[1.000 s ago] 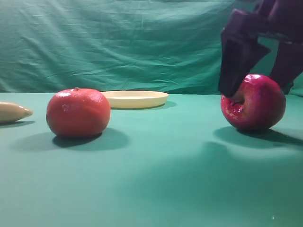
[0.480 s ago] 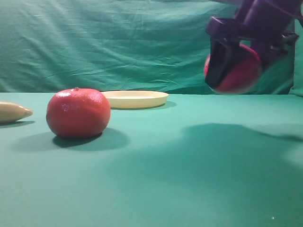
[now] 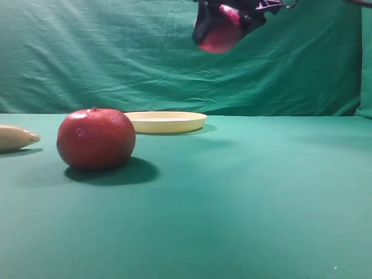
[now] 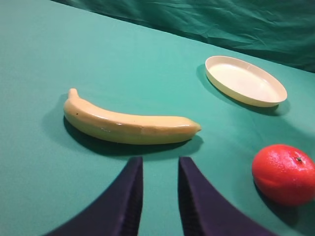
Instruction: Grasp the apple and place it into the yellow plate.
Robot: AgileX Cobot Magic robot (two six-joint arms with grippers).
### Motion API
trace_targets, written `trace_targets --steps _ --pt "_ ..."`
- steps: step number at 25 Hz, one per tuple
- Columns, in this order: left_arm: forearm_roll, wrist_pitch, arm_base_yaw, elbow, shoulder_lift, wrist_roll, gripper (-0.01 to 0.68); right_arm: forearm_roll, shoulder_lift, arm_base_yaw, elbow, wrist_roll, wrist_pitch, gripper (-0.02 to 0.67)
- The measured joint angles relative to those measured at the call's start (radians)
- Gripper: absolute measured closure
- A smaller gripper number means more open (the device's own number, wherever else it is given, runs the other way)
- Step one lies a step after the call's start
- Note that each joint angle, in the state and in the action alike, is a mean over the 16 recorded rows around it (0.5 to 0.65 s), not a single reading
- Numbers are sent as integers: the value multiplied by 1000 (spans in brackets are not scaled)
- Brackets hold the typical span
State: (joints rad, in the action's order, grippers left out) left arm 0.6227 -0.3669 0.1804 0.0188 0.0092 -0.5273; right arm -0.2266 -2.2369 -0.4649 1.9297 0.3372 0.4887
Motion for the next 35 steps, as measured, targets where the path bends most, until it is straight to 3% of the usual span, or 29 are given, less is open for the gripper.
trace_targets --steps 8,12,16,27,31,35 --pt "0 0 0 0 0 0 516 2 -51 -16 78 39 29 45" --pt "0 0 0 0 0 0 516 15 -7 -16 98 46 70 58" --pt "0 0 0 0 0 0 516 33 70 -15 117 50 145 164" --pt "0 0 0 0 0 0 516 100 364 -16 120 -60 520 565" --pt "0 0 0 0 0 0 516 117 482 -31 47 -125 614 633" --pt "0 0 0 0 0 0 516 130 630 -60 -96 -187 626 649"
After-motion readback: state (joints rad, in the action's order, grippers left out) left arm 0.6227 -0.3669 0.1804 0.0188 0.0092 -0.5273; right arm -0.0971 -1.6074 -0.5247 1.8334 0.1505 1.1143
